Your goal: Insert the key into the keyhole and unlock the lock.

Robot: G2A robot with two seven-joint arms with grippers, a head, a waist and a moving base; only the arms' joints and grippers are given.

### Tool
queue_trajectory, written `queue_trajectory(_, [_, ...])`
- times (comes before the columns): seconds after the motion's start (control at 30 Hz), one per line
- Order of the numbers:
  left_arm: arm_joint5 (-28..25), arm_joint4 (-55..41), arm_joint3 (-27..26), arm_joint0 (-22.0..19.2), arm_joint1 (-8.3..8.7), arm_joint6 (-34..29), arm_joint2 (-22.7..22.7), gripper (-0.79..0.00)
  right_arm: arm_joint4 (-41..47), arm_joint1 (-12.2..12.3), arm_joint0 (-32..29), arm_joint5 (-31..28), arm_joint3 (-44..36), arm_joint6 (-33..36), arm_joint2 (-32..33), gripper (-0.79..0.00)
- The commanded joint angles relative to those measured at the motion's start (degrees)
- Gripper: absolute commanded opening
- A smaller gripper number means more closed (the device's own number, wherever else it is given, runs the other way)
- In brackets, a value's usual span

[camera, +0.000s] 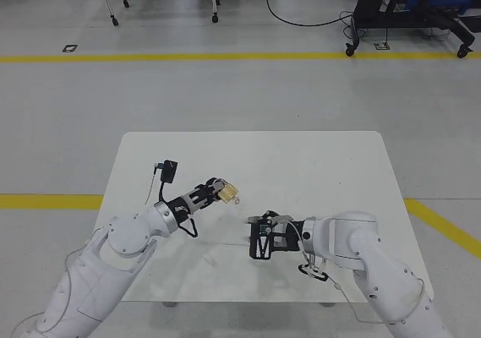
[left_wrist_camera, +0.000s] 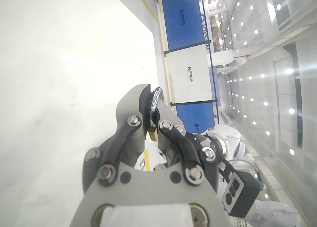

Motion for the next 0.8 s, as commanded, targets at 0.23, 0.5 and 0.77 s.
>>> queue_trajectory(0.23, [-1.73,-8.11,0.15,1.88,-0.36,-1.55,-1.18,-0.785,-0.71,0.02,-0.26,-0.08,-0.76,-0.59,-0.31,-0.517])
queue_trajectory(0.5, [-1.31,-23.35,7.67,-0.33,-2.16,-5.37,-0.65,-0.785,-11.29,0.81,-5.08,7.57,-4.7,-14.44,2.11,-0.557])
queue_trajectory(0.77, [-1.84,-19.78,7.52,-1.23,-3.25,-0.49,1.1,-0.785,-17.33,1.01,-7.02,12.21,-4.96,-18.28,1.56,-0.536])
